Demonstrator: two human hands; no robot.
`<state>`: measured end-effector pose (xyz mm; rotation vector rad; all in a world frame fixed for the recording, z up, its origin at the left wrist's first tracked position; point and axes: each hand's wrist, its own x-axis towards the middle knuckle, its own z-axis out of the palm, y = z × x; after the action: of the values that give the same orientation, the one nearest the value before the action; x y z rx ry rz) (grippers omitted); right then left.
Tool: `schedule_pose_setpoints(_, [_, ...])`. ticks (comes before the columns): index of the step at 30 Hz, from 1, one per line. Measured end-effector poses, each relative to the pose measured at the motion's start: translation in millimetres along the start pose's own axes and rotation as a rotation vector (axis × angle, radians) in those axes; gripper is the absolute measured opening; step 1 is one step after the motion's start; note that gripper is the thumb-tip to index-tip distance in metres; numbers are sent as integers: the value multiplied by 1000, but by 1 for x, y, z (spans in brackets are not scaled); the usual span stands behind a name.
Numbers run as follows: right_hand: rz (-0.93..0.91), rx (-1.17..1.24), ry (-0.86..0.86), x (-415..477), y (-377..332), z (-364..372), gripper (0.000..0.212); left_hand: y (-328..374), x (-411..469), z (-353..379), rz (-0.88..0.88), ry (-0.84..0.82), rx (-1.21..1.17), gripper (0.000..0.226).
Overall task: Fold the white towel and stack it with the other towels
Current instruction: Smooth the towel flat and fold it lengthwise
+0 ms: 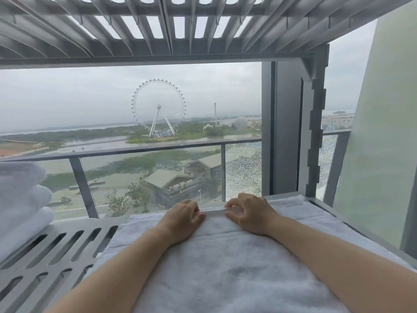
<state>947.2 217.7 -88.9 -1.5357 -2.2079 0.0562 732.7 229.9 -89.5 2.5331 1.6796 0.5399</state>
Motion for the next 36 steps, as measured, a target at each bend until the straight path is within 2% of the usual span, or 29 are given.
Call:
schedule_pose_setpoints(12, [-204,-99,288,-3,-5,0,18,7,-5,-1,0,51,213,32])
schedule_pose_setpoints(20, [-240,-121,324,-4,-7,-1,17,10,-9,-2,55,157,255,33])
schedule_pose_setpoints(24, [-296,-262,424,-9,-16,-6,11,11,-9,-3,70,138,268,35])
schedule_pose_setpoints(27, [-419,-416,499,-1,-20,-18,11,10,-8,-3,73,119,264,37])
schedule_pose_setpoints(29, [-488,-457,464,12,-17,-30,11,9,-7,-4,69,130,260,37])
schedule_pose_setpoints(31, [-475,-399,358,20,-10,-29,13,9,-7,-3,82,169,296,35])
schedule_pose_setpoints(33, [-380,-281,238,21,-1,-12,20,10,-8,-3,101,226,345,34])
schedule_pose_setpoints(36, [-157,-55,104,17,11,2,20,11,-9,-3,155,331,384,35])
